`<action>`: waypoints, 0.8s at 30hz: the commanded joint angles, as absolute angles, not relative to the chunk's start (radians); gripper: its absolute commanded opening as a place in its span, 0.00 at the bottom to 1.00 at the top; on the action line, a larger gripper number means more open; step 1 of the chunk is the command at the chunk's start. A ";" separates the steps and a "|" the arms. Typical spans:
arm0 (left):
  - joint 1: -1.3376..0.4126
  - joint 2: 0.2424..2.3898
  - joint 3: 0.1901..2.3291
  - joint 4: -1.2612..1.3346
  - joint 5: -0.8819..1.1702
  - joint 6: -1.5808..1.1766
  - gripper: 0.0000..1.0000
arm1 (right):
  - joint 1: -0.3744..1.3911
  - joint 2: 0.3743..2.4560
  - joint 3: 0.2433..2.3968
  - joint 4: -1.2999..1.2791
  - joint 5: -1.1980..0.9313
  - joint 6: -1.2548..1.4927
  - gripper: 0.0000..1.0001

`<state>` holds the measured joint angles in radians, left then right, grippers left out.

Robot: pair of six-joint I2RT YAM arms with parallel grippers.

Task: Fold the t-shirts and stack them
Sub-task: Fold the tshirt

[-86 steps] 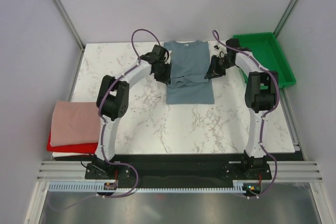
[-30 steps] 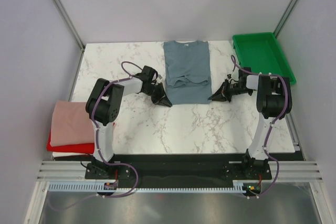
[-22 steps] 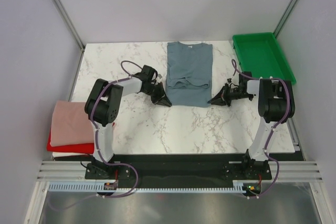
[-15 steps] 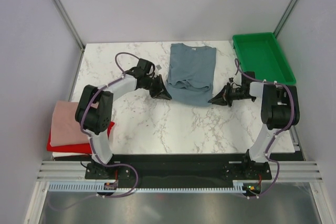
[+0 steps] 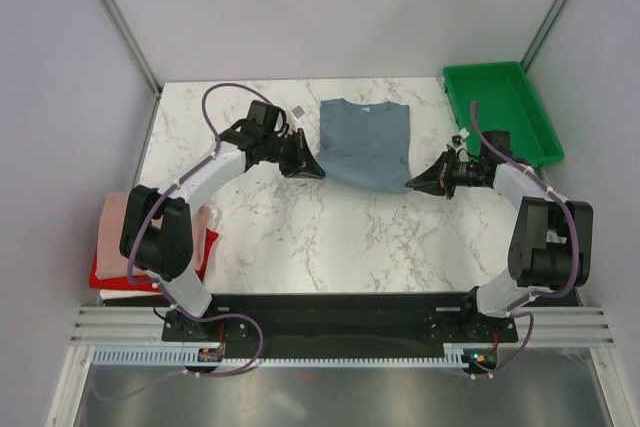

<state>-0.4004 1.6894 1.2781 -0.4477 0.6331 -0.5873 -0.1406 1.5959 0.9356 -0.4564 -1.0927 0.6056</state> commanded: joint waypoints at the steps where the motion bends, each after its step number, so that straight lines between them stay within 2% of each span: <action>1: -0.396 1.614 1.290 -0.456 0.658 -0.541 0.02 | -0.146 1.525 0.933 -0.488 -1.144 0.594 0.00; 12: -0.399 1.675 1.207 -0.388 0.704 -0.586 0.02 | -0.147 1.532 0.911 -0.448 -1.112 0.584 0.00; 16: -0.399 1.726 1.236 -0.373 0.727 -0.597 0.02 | -0.147 1.604 1.032 -0.419 -1.104 0.594 0.00; 19: -0.394 1.778 1.334 -0.376 0.736 -0.580 0.02 | -0.149 1.684 1.164 -0.408 -1.101 0.592 0.00; 24: -0.371 1.963 1.650 -0.420 0.715 -0.500 0.02 | -0.149 1.871 1.348 -0.270 -1.091 0.664 0.00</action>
<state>-0.3935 1.8858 1.4765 -0.4465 0.6968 -0.5697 -0.1421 1.7969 1.2457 -0.4038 -1.0893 0.6174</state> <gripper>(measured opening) 0.042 0.011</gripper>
